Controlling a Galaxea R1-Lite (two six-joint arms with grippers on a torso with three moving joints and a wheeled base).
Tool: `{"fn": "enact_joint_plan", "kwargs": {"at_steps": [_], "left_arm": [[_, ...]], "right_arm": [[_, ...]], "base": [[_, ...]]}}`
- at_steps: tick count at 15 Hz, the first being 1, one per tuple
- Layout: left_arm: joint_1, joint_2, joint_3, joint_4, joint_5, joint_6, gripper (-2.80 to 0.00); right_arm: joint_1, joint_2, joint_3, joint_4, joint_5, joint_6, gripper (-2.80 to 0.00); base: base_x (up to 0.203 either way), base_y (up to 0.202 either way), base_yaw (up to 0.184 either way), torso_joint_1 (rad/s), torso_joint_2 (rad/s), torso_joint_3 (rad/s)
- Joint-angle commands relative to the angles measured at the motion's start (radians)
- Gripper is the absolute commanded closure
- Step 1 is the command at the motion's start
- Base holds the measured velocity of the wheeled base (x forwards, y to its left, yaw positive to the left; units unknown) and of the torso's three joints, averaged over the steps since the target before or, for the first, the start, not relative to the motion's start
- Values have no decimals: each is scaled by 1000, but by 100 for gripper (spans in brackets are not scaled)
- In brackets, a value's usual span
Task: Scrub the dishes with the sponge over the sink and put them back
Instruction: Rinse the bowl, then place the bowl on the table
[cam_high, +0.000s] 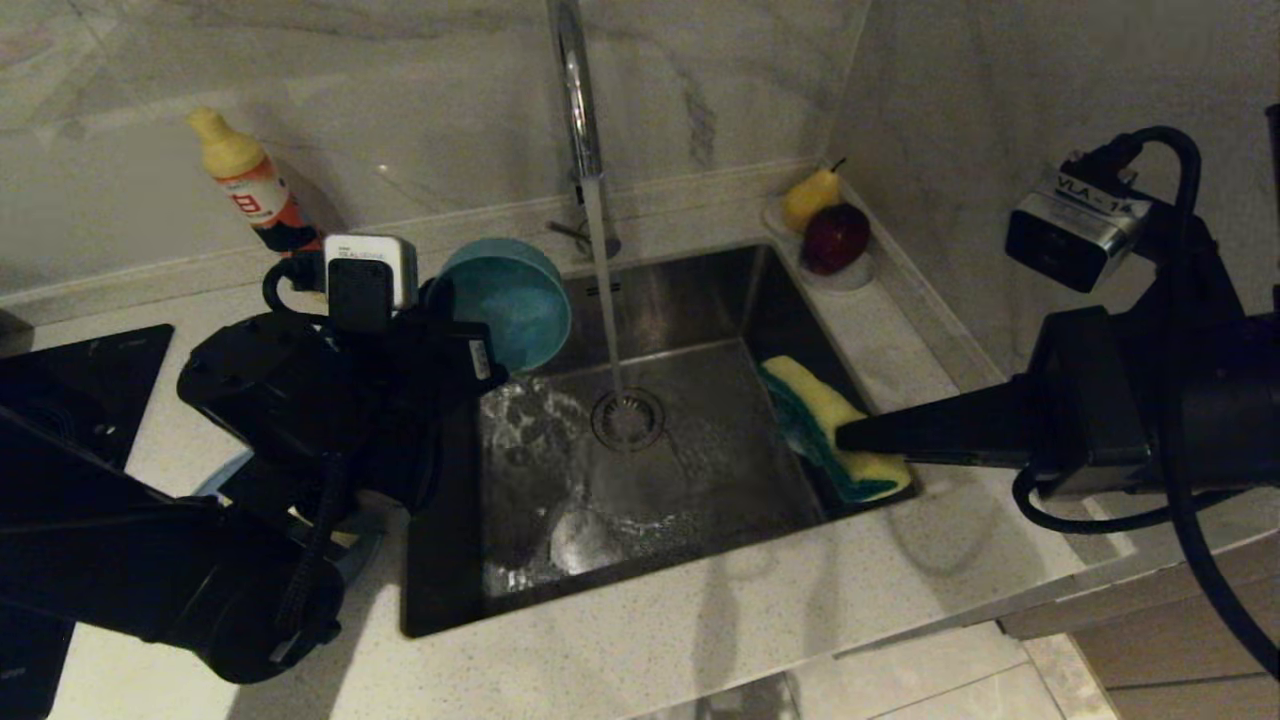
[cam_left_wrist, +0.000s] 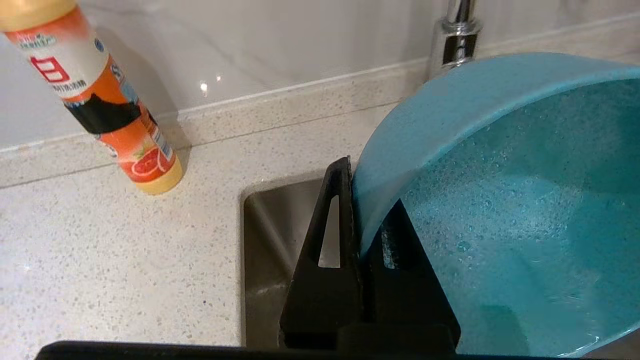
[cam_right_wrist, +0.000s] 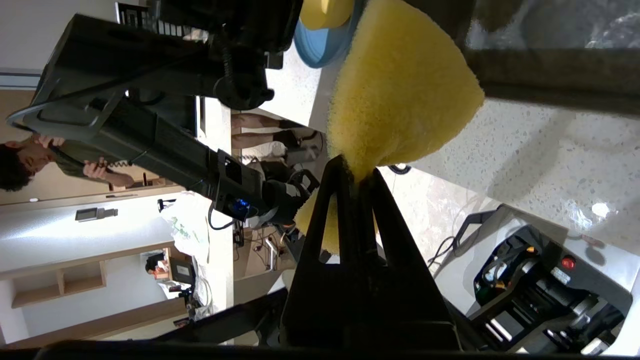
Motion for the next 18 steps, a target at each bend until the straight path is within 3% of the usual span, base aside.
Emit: {"fn": "enact_joint_plan", "kwargs": {"at_steps": [1,8,10,13,16,18], "left_arm": [[0,-22,9,-8,-17,2,0],[40,1,0,-8,-13,-12,0],[61,-20,-6,19,-10,-51,0],[65,-114,-37,337,-7,-147,0],[66,-191,-148,829,-11,-331,0],[67,-217,-263,1195,-32,-506,0]], "right_arm": [[1,11,4,-27,4,5,0],[1,-13,12,-29,2,8,0],[1,-32,15,-25,2,6,0],[-3,-42,24,-23,2,5,0],[-3,-56,34,-22,2,5,0],[-4,-60,45,-23,2,5,0]], "base": [[0,0,0,0,0,0],[0,0,0,0,0,0],[0,0,0,0,0,0],[0,0,0,0,0,0],[0,0,0,0,0,0],[0,0,0,0,0,0]]}}
